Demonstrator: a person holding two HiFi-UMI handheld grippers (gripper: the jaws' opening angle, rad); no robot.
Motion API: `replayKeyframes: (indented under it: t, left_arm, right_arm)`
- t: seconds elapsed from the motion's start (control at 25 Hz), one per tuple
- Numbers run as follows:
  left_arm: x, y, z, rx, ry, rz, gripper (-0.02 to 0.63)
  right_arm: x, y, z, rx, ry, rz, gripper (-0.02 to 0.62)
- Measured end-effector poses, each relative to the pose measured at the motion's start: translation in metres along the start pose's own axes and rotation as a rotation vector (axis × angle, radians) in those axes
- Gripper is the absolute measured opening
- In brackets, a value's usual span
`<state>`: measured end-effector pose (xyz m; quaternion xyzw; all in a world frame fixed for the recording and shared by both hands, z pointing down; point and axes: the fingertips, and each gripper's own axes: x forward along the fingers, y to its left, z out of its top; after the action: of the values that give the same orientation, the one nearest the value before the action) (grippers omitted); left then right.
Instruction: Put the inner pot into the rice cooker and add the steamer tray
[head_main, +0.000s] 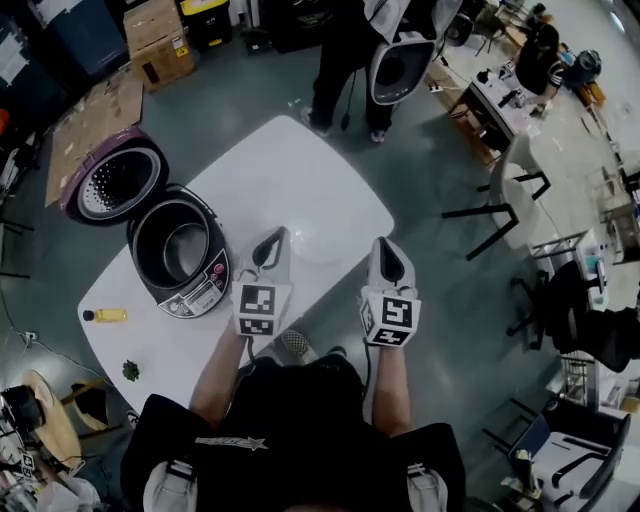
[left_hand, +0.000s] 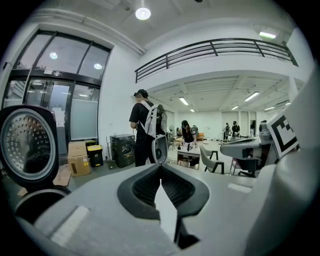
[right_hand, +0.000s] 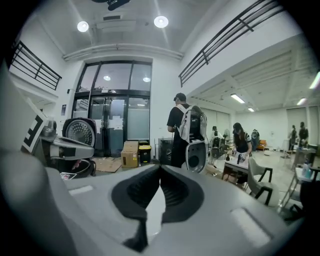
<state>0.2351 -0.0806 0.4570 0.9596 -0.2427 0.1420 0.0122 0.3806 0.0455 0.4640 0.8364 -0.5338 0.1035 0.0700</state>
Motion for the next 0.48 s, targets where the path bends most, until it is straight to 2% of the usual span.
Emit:
replayKeyframes:
  t: [0.08, 0.16, 0.28, 0.32, 0.48]
  left_arm:
    - [0.007, -0.007, -0.006, -0.003, 0.024, -0.024, 0.018]
    - [0.014, -0.012, -0.014, -0.016, 0.051, -0.048, 0.145]
    - [0.025, -0.015, -0.026, -0.041, 0.082, -0.060, 0.222]
    - [0.028, -0.015, -0.030, -0.044, 0.093, -0.061, 0.236]
    - [0.039, -0.015, -0.060, -0.065, 0.149, -0.073, 0.247]
  right_arm:
    - [0.001, -0.006, -0.008, 0.019, 0.017, -0.017, 0.007]
    - [0.005, -0.007, -0.018, 0.047, 0.045, -0.010, 0.091]
    - [0.014, -0.007, -0.032, 0.095, 0.079, 0.002, 0.165]
    - [0.016, -0.007, -0.037, 0.101, 0.089, 0.000, 0.186]
    - [0.027, -0.005, -0.063, 0.114, 0.139, -0.005, 0.189]
